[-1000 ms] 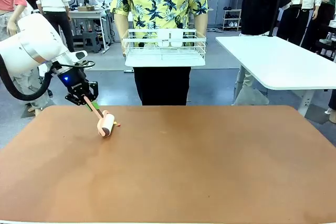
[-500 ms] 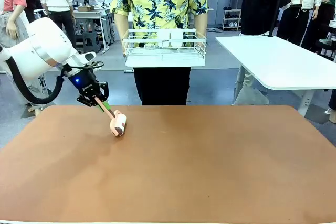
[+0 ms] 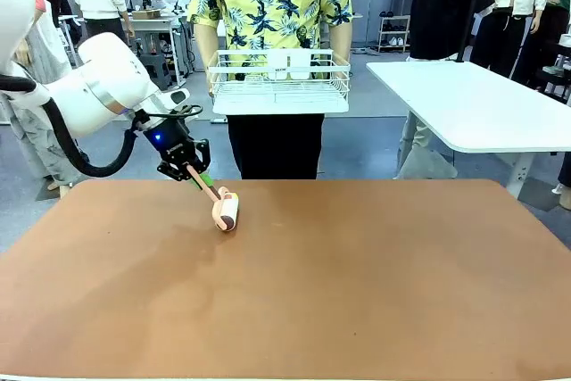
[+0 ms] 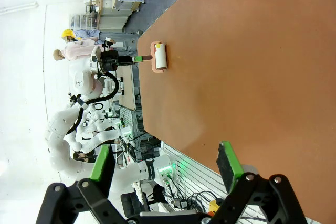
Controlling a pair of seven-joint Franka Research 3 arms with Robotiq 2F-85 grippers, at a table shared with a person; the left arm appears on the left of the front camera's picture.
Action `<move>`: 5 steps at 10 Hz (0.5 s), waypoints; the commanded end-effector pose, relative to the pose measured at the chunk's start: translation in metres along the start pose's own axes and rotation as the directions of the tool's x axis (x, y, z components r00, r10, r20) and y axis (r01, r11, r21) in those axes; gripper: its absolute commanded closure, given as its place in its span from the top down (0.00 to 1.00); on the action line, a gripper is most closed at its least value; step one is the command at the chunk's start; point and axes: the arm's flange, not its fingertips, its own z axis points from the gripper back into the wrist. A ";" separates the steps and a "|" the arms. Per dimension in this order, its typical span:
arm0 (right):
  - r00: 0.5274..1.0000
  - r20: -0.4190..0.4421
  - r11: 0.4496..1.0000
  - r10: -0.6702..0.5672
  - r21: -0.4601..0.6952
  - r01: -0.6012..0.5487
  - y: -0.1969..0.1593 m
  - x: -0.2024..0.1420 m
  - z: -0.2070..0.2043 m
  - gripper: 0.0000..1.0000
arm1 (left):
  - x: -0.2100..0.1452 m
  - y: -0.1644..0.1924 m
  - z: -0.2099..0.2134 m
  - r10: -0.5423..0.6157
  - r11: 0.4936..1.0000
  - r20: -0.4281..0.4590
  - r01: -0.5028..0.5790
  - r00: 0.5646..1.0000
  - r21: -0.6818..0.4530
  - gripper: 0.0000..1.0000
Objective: Clean the table.
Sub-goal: Clean the table with the Lint Roller when the human lifts the Dish drying rack.
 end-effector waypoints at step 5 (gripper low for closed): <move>1.000 0.001 1.000 0.006 0.005 -0.006 0.002 -0.001 0.001 1.00 | -0.026 -0.010 0.008 -0.091 0.996 -0.071 0.092 0.993 0.008 0.21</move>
